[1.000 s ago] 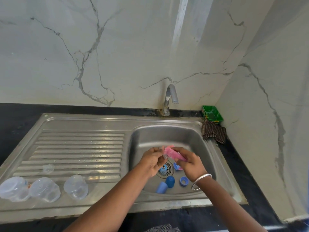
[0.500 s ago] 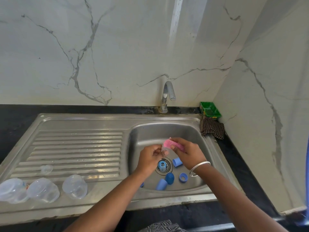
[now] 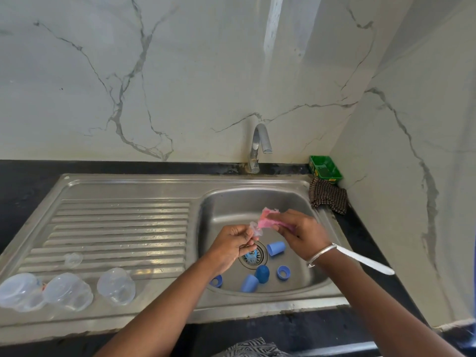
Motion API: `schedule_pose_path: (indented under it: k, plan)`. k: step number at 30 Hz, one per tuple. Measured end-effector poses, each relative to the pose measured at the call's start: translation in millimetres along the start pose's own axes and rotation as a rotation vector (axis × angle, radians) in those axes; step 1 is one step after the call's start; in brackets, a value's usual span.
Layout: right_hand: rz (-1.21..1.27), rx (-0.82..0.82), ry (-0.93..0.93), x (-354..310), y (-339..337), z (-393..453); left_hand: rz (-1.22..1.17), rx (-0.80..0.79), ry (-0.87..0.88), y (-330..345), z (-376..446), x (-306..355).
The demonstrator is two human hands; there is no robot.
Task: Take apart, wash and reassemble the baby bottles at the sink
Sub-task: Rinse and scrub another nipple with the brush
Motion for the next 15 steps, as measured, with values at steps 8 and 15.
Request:
schedule_pose_path:
  k: [8, 15]
  plan:
    - [0.017, 0.034, 0.113, -4.6, 20.3, -7.0, 0.186, 0.120, 0.339, -2.5, -0.1, 32.3]
    - [0.065, 0.099, 0.141, -5.3, 17.0, -13.1, 0.253, 0.129, 0.259, -12.6, 9.4, 17.0]
Point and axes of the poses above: each hand's wrist, its own z-axis towards the middle knuckle, its own y-axis out of the palm, x = y × z, the point moved 9 cm from there along z, towards the middle knuckle, and after that the axes turned 5 degrees about x, right-handed, at the moved point
